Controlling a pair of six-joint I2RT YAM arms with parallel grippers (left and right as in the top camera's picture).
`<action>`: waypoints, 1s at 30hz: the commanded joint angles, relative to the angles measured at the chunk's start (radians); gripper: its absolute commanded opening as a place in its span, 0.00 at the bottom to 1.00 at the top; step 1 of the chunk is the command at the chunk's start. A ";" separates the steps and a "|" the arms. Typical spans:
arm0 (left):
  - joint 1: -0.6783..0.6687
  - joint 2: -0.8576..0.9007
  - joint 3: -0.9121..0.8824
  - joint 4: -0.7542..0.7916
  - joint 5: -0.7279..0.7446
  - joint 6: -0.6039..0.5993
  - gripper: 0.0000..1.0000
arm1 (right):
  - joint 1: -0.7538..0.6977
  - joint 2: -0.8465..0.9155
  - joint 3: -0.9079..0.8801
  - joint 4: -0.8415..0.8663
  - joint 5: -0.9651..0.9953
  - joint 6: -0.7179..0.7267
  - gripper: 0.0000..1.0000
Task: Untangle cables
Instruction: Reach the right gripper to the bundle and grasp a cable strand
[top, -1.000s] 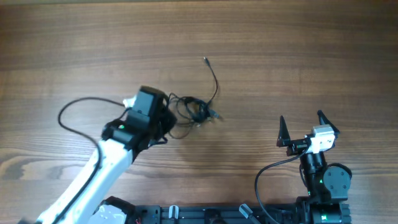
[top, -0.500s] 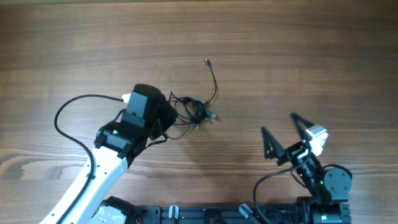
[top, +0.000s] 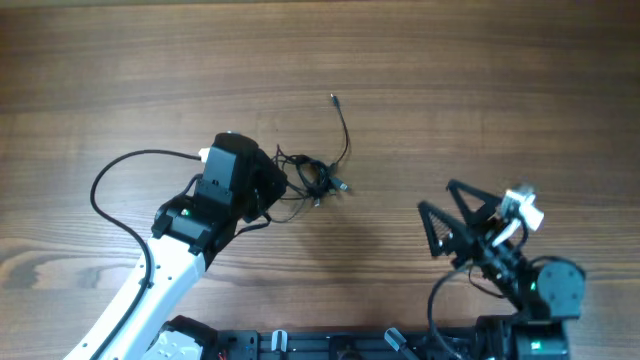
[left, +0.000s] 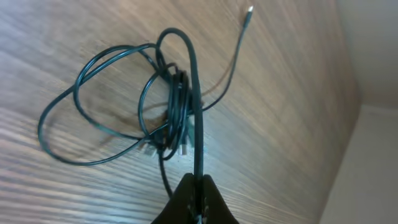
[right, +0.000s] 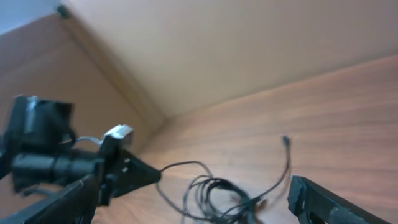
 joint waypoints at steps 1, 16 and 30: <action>0.003 0.000 0.003 0.034 0.080 0.001 0.04 | -0.001 0.227 0.117 -0.011 0.076 -0.057 1.00; 0.003 0.000 0.003 0.021 0.150 0.372 0.04 | 0.021 1.076 0.383 0.221 -0.678 0.105 1.00; 0.003 0.000 0.003 0.098 0.348 0.652 0.04 | 0.407 1.143 0.383 0.162 0.241 0.394 0.90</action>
